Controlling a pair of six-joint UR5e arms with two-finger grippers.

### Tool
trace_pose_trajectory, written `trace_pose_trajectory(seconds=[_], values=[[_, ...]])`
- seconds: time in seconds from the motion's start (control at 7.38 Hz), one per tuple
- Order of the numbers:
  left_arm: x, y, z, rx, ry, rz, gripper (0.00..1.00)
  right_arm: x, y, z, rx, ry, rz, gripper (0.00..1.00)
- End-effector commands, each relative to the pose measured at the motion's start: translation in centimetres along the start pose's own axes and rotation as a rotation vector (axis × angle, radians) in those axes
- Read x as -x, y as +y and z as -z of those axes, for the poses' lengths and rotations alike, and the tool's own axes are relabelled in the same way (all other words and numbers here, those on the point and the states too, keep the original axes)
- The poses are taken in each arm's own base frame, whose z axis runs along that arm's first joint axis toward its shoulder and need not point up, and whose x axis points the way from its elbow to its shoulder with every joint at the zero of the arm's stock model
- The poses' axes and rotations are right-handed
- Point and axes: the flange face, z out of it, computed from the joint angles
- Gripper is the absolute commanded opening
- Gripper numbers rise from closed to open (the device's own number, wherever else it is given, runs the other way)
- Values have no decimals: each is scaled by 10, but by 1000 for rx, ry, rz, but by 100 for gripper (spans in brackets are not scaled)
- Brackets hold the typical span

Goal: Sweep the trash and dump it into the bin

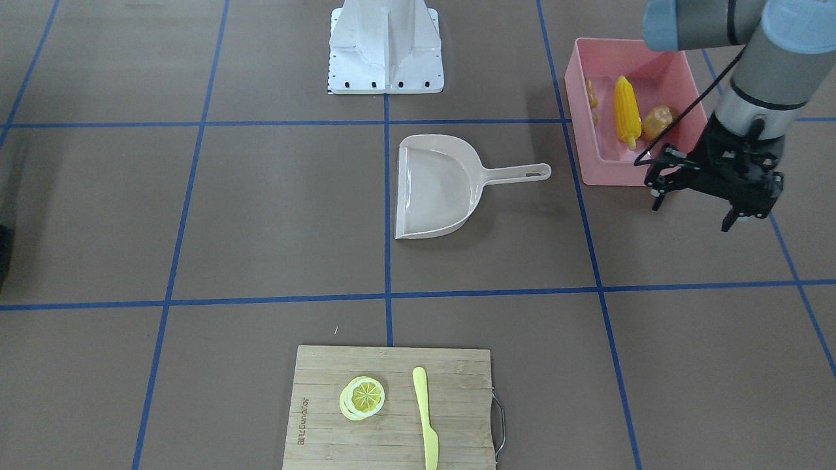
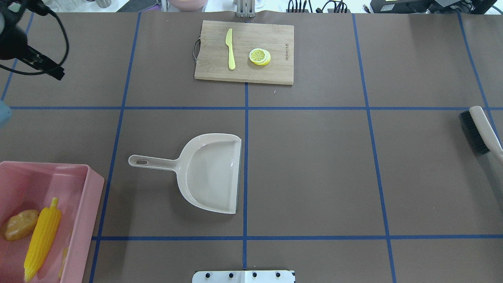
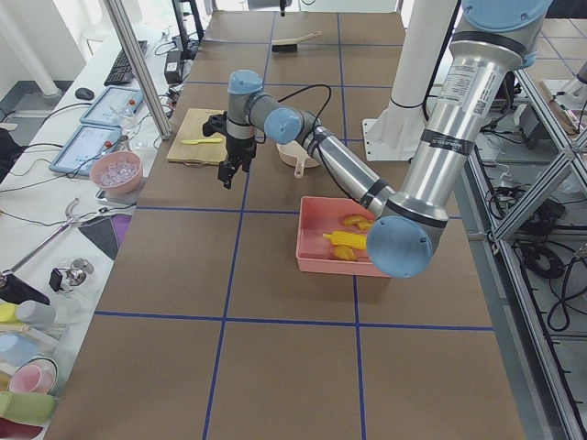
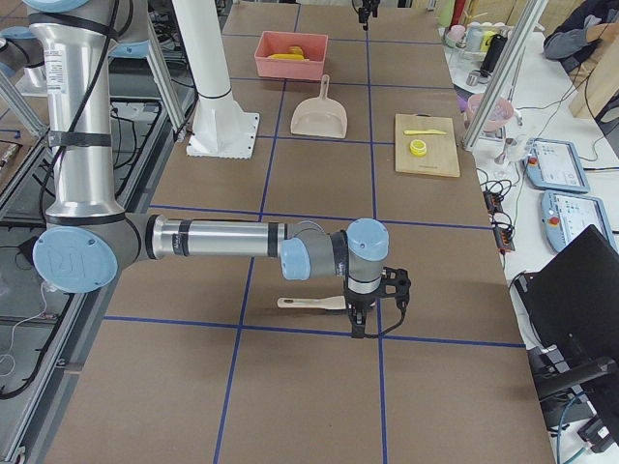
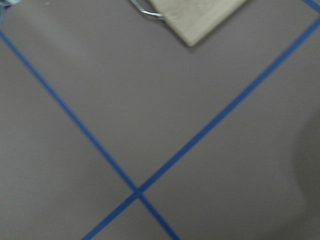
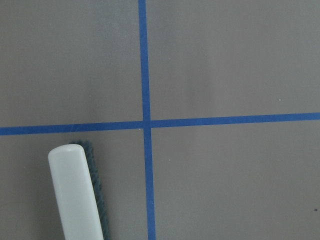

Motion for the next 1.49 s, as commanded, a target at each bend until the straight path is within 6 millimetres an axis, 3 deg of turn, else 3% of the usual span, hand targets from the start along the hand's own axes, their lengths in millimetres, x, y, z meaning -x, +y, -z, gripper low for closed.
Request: trace_pose_trajectory(seconds=[0.0, 0.14, 0.27, 0.54, 0.68, 0.95, 1.08, 1.36], values=[[77, 63, -15, 82, 35, 152, 99, 0, 0, 0, 0, 0, 0, 100], [109, 87, -13, 104, 54, 230, 99, 0, 0, 0, 0, 0, 0, 100], [149, 137, -22, 143, 97, 332, 99, 0, 0, 0, 0, 0, 0, 100], [214, 185, -17, 145, 163, 468, 99, 0, 0, 0, 0, 0, 0, 100], [225, 207, -32, 173, 183, 509, 99, 0, 0, 0, 0, 0, 0, 100], [239, 217, -50, 210, 176, 542, 99, 0, 0, 0, 0, 1, 0, 100], [252, 226, -70, 226, 176, 555, 99, 0, 0, 0, 0, 0, 0, 100], [262, 230, -82, 148, 170, 489, 99, 0, 0, 0, 1, 2, -1, 100]])
